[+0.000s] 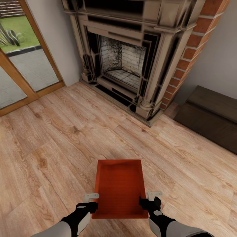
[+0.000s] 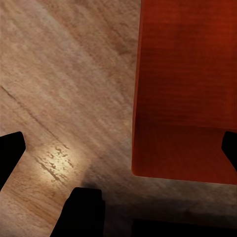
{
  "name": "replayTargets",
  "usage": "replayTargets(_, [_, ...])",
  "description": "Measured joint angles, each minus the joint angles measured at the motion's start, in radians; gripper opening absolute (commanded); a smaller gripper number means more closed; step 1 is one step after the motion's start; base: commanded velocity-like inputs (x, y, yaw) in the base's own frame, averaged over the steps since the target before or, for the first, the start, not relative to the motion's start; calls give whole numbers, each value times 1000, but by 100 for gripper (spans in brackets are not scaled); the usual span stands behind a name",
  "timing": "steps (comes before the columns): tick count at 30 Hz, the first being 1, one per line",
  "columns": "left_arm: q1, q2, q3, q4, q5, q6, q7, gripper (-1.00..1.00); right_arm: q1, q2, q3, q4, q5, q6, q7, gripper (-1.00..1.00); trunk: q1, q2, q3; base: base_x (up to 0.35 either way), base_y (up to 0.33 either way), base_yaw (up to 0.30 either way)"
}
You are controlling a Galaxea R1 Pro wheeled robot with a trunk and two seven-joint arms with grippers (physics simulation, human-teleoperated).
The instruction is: Move the two storage containers from the living room to the garage. In the garage, place one container on the floor and stack the other container on top of it (either order is fine).
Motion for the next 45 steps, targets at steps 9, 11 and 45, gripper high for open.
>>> replayTargets(9, [0,0,0,0,0,0,0,100,0,1,0,0,0,-1,0,100,0,0,0,0,0,0])
replayTargets(11, [0,0,0,0,0,0,0,100,0,2,0,0,0,-1,0,100,0,0,0,0,0,0])
replayTargets(45, [0,0,0,0,0,0,0,100,0,3,0,0,0,-23,0,100,61,-112,-50,0,0,0])
